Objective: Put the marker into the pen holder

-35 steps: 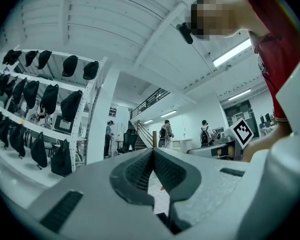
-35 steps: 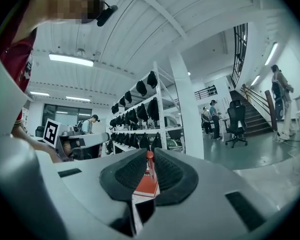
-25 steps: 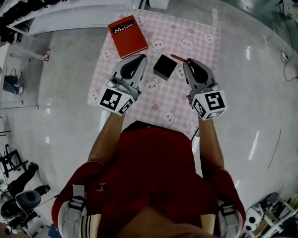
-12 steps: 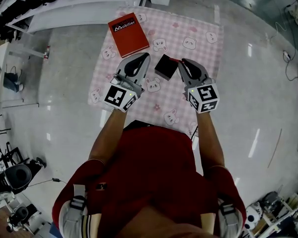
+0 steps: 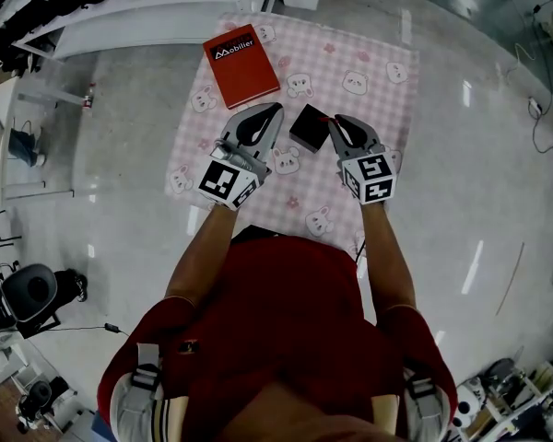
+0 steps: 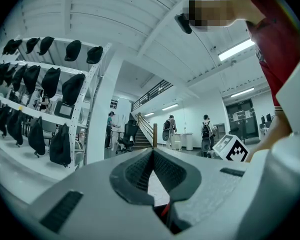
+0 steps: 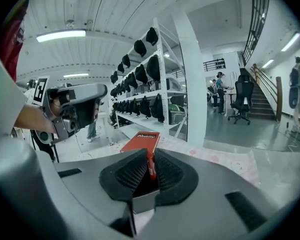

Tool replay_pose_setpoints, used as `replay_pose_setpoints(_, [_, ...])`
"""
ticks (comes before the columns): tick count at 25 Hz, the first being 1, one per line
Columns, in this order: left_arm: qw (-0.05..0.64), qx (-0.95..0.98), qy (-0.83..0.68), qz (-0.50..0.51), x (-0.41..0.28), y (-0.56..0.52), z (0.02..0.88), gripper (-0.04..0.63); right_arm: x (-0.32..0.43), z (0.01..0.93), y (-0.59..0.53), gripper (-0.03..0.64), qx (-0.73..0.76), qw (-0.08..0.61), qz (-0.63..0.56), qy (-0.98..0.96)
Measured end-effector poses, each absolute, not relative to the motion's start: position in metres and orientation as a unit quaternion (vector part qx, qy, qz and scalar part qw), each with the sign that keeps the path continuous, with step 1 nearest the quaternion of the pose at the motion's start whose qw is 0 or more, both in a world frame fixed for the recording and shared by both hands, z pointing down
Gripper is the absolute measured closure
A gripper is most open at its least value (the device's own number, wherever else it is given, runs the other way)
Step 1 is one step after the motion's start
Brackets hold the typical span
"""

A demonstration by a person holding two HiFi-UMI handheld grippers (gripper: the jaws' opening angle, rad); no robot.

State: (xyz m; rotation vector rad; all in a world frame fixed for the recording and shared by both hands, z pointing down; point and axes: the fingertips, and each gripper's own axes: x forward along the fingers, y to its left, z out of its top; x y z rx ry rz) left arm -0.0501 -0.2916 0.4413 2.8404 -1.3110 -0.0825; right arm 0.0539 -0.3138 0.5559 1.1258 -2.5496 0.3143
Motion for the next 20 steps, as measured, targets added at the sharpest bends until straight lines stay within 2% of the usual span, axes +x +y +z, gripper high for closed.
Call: replay_pose_setpoints(20, [0.02,0.907,-0.421,-0.014,-0.049,-0.295,0.449,0.589,0.048,0.602,-0.326,0.574,0.388,0.209,0.136,-0.887])
